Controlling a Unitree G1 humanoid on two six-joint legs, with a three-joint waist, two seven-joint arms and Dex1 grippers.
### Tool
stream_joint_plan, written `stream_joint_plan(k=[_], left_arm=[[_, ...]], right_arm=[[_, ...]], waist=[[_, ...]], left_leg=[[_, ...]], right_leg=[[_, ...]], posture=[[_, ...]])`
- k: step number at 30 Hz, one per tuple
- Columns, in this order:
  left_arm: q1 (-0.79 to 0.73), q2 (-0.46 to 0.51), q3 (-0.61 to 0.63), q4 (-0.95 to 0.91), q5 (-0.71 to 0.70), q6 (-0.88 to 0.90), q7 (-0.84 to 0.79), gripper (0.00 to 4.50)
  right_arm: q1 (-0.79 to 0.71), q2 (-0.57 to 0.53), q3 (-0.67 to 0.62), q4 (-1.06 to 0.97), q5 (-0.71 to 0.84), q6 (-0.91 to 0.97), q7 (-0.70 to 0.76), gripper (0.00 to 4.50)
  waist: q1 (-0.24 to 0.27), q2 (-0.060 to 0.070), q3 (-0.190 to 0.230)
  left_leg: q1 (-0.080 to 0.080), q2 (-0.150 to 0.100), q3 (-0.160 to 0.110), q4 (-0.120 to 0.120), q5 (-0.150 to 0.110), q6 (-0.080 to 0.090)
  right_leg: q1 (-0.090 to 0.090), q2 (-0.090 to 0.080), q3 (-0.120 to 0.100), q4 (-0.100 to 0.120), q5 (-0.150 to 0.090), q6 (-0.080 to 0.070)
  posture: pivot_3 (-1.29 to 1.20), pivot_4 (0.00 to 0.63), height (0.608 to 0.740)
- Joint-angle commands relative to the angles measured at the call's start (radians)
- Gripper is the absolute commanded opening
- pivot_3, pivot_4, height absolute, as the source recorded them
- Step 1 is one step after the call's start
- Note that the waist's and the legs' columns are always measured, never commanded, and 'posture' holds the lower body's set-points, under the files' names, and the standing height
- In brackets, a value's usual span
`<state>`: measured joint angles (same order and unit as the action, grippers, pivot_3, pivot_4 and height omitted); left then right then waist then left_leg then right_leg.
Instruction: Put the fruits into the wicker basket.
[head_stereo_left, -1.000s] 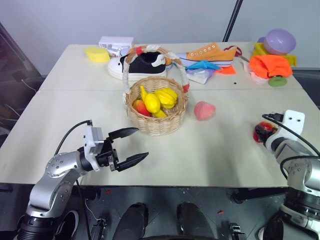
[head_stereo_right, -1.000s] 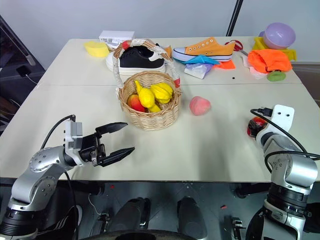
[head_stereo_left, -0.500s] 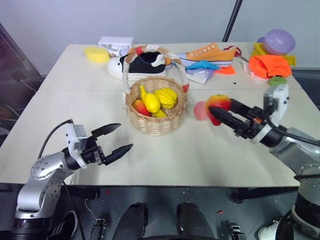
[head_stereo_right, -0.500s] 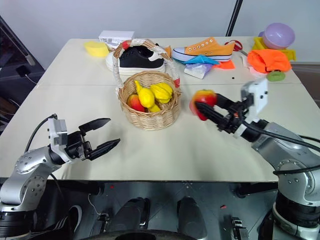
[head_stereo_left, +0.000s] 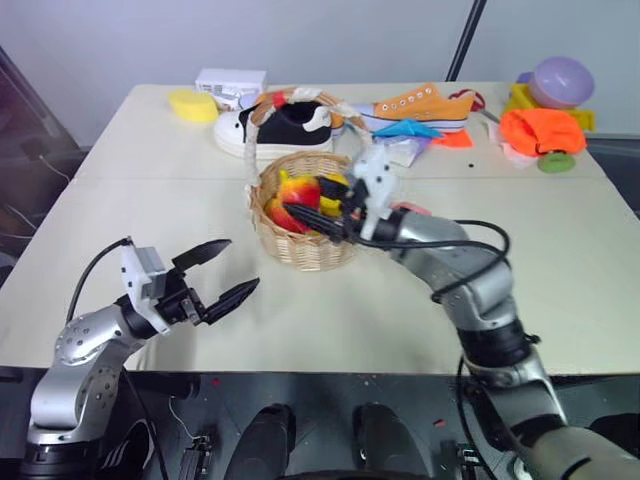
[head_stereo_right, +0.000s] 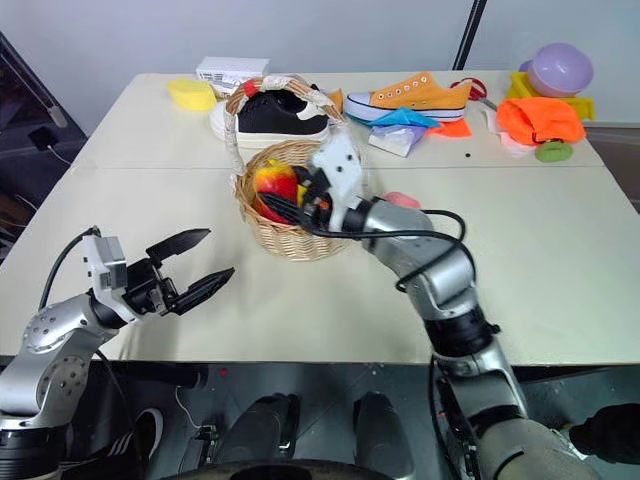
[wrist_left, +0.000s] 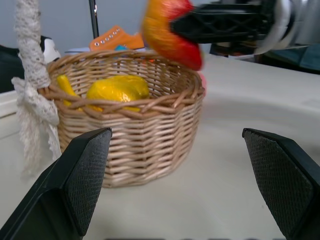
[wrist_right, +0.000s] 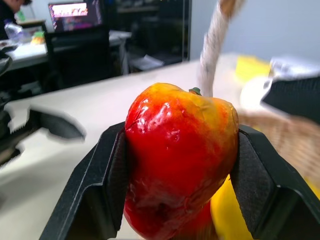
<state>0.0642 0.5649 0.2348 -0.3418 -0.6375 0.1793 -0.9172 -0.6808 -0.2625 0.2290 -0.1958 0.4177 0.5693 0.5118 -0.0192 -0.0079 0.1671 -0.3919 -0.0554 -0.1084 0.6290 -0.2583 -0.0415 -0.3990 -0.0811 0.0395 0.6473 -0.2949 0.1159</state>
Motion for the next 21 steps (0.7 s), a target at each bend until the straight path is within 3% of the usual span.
stream_joint_plan(k=[1, 4, 8, 10, 16, 21], left_arm=[[0.023, -0.001, 0.034, -0.046, -0.002, -0.018, 0.017, 4.5], [0.033, -0.007, 0.028, -0.065, -0.003, -0.018, 0.031, 4.5], [0.04, -0.018, 0.008, -0.077, 0.0, -0.017, 0.039, 4.5], [0.035, -0.016, 0.002, -0.083, -0.008, -0.008, 0.033, 4.5], [0.013, 0.017, -0.016, -0.059, -0.011, 0.005, -0.019, 4.5], [-0.003, 0.031, -0.032, -0.037, 0.009, -0.004, -0.047, 4.5]], right_arm=[[-0.033, 0.004, 0.022, 0.088, -0.119, -0.137, -0.004, 3.32], [-0.026, 0.01, -0.014, 0.104, -0.114, -0.152, 0.01, 4.44], [0.011, -0.017, -0.034, 0.046, -0.115, -0.148, 0.029, 4.44], [0.062, -0.034, -0.103, -0.047, -0.032, -0.099, 0.043, 4.44], [0.349, -0.23, -0.285, -0.311, 0.14, -0.009, 0.164, 4.44], [0.546, -0.338, -0.369, -0.364, 0.1, 0.017, 0.126, 4.44]], waist=[[0.0, 0.0, 0.0], [0.005, 0.0, 0.0], [0.003, 0.0, 0.0], [0.004, 0.0, 0.0], [0.008, -0.001, 0.0], [0.001, -0.001, 0.0]], left_leg=[[0.0, 0.0, 0.0, 0.0, 0.0, 0.0], [0.0, 0.0, 0.0, 0.0, 0.0, 0.0], [0.0, -0.001, 0.0, 0.0, 0.0, 0.0], [0.0, 0.0, 0.0, 0.0, 0.0, 0.0], [0.0, -0.001, -0.001, 0.0, 0.0, 0.001], [0.001, 0.0, 0.0, 0.0, 0.0, 0.001]], right_leg=[[0.0, 0.0, 0.0, 0.0, 0.0, 0.0], [0.0, 0.0, 0.0, 0.0, 0.0, 0.0], [0.0, 0.0, 0.0, 0.0, 0.0, 0.0], [0.0, 0.0, 0.0, 0.0, 0.0, 0.0], [0.003, -0.001, 0.0, -0.003, 0.0, 0.0], [0.003, -0.001, 0.0, -0.002, 0.0, 0.0]], posture=[[0.0, 0.15, 0.74], [0.0, 0.15, 0.74], [0.0, 0.15, 0.74], [0.0, 0.15, 0.74], [0.0, 0.15, 0.74], [0.0, 0.15, 0.74]])
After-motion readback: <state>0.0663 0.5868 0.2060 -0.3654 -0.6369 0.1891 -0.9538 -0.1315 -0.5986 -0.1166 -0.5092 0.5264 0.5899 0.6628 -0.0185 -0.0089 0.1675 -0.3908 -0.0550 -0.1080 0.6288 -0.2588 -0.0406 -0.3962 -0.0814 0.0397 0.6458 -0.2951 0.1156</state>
